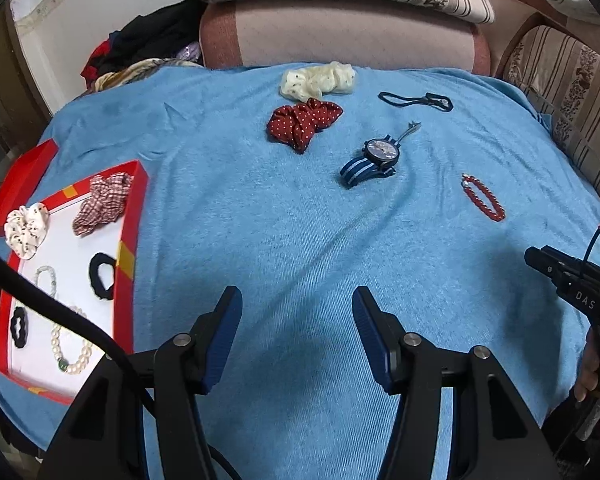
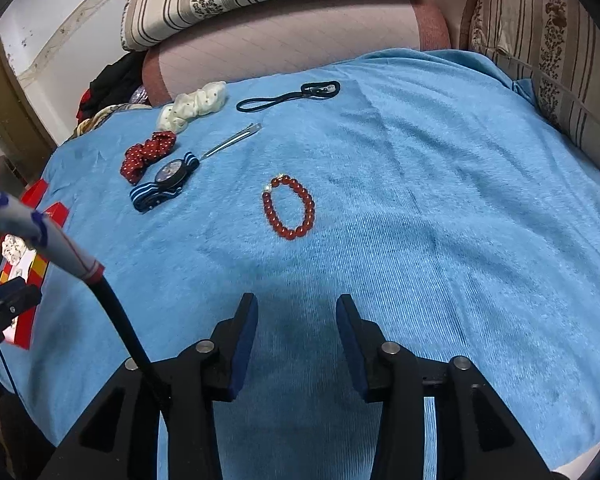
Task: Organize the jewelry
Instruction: 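Move the right tool toward the red bead bracelet while the left tool withdraws, then grasp the red bead bracelet with the right tool while the left tool grasps the blue-striped watch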
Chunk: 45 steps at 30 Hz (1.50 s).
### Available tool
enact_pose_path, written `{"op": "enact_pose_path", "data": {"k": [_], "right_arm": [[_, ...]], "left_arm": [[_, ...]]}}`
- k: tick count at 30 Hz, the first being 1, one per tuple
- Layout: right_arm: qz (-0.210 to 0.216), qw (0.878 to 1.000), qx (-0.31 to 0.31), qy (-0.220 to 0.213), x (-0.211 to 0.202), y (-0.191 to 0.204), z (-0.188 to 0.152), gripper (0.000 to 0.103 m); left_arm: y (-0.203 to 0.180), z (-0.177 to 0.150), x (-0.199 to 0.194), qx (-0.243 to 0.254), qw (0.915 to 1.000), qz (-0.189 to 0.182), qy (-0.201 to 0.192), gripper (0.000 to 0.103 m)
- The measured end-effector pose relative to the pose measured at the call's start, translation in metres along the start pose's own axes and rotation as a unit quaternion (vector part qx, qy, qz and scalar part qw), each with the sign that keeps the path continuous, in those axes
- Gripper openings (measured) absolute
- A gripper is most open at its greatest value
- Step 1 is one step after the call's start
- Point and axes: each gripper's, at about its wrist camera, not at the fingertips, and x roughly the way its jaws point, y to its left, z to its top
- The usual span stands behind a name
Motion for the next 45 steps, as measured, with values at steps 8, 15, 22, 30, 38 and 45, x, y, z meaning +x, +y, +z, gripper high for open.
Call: {"op": "enact_pose_path", "data": {"k": [8, 15, 22, 30, 38, 45], "right_arm": [[-0.013, 1.0, -0.012, -0.006, 0.02, 0.001, 0.023, 0.047], [-0.021, 1.0, -0.016, -0.011, 0.038, -0.006, 0.046, 0.051], [-0.011, 1.0, -0.016, -0.001, 0.057, -0.008, 0.058, 0.055], [-0.011, 1.0, -0.028, 0.002, 0.069, -0.006, 0.06, 0.055], [-0.034, 0.997, -0.067, -0.004, 0.08, 0.007, 0.063, 0.053], [-0.017, 0.996, -0.087, -0.008, 0.079, 0.016, 0.065, 0.008]], "left_arm": [[-0.005, 0.024, 0.034, 0.0, 0.9999, -0.009, 0.012, 0.056], [-0.022, 0.06, 0.06, 0.026, 0.9989, -0.039, 0.011, 0.056], [-0.044, 0.091, 0.09, 0.061, 0.9968, -0.05, 0.012, 0.056], [-0.062, 0.103, 0.127, 0.074, 0.9941, -0.071, 0.036, 0.056], [-0.067, 0.104, 0.141, 0.073, 0.9938, -0.075, 0.039, 0.056], [-0.06, 0.101, 0.133, 0.061, 0.9925, -0.094, 0.048, 0.023]]}}
